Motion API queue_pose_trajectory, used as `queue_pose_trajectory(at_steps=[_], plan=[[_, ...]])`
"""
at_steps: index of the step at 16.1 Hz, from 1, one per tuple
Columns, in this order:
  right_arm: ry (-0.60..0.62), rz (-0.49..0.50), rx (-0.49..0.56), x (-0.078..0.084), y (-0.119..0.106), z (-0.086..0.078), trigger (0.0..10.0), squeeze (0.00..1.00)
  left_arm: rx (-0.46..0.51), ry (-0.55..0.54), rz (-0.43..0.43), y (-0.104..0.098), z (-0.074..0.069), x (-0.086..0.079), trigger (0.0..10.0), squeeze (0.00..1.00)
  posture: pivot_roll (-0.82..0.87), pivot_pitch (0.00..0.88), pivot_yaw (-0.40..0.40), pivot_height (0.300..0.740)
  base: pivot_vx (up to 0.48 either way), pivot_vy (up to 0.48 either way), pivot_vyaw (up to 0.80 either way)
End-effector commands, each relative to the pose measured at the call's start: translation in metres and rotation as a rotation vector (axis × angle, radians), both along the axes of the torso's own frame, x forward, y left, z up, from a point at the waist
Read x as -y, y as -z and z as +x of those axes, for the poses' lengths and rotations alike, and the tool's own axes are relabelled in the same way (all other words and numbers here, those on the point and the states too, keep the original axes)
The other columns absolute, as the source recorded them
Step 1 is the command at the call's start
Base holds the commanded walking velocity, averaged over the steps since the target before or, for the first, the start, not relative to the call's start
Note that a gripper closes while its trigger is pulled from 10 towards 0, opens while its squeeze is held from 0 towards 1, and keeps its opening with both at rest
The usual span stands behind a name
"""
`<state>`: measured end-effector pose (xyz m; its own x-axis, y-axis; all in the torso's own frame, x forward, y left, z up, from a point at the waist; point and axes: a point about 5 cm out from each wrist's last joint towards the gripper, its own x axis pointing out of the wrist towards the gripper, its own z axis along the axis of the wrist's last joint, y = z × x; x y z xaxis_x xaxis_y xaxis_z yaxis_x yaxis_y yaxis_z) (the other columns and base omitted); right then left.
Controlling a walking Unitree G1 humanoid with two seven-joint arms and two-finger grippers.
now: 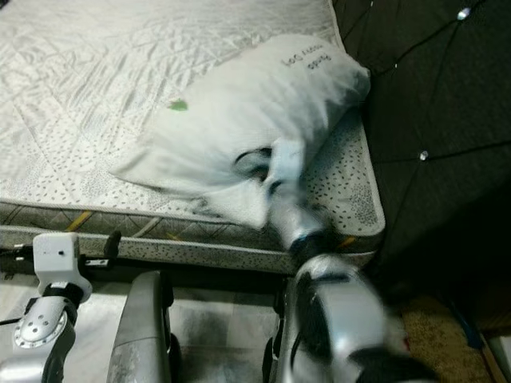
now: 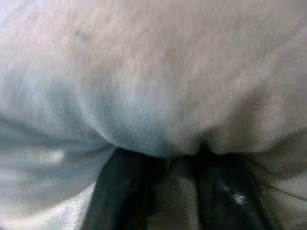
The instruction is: Clean up the room
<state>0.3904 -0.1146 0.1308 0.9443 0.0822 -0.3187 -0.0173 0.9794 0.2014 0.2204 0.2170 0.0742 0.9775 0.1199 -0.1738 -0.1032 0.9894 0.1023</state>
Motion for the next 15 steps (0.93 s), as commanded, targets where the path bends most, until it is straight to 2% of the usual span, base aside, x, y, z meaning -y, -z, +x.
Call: queue_pose_trajectory(at_steps=[1,2,4,5,8,9,10,12,14,15], plan=[[0.217,-0.015,0.195,0.051,-0.052,0.018,0.0,0.00,-0.007,0.007,0.007,0.002,0.001,0.003,10.0,0.00,0.12,0.089,-0.065,0.547,0.000,0.000,0.00],[0.302,-0.034,0.243,0.073,-0.068,0.020,0.0,0.00,-0.001,0.009,0.007,0.001,0.002,0.004,10.0,0.00,0.12,0.088,-0.066,0.547,0.000,0.000,0.00],[0.417,-0.069,0.307,0.103,-0.085,0.018,0.0,0.00,-0.002,0.008,0.004,0.002,0.003,0.002,10.0,0.00,0.12,0.088,-0.068,0.547,0.000,0.000,0.00],[0.485,-0.102,0.356,0.124,-0.095,0.015,0.0,0.00,-0.002,0.019,0.005,0.003,0.003,0.003,10.0,0.00,0.12,0.086,-0.060,0.547,0.000,0.000,0.00],[0.517,-0.175,0.394,0.145,-0.097,0.008,0.0,0.00,-0.001,0.020,0.005,0.003,0.003,0.003,10.0,0.00,0.11,0.087,-0.054,0.547,0.000,0.000,0.00],[0.513,-0.185,0.389,0.147,-0.094,0.006,0.0,0.00,-0.002,0.022,0.005,0.003,0.003,0.003,10.0,0.00,0.11,0.089,-0.049,0.547,0.000,0.000,0.00],[0.496,-0.221,0.357,0.156,-0.077,-0.001,0.0,0.00,-0.006,0.038,0.004,0.004,0.002,0.006,10.0,0.00,0.11,0.090,-0.041,0.547,0.000,0.000,0.00],[0.455,-0.238,0.330,0.152,-0.058,-0.007,0.0,0.00,-0.006,0.042,0.004,0.004,0.003,0.005,10.0,0.00,0.10,0.089,-0.037,0.547,0.000,0.000,0.00],[0.372,-0.222,0.298,0.131,-0.029,-0.020,0.0,0.00,-0.003,0.047,0.007,0.003,0.005,0.005,10.0,0.00,0.11,0.087,-0.028,0.547,0.000,0.000,0.00],[0.345,-0.217,0.298,0.123,-0.024,-0.023,0.0,0.00,-0.002,0.049,0.008,0.003,0.006,0.005,10.0,0.00,0.11,0.087,-0.027,0.547,0.000,0.000,0.00]])
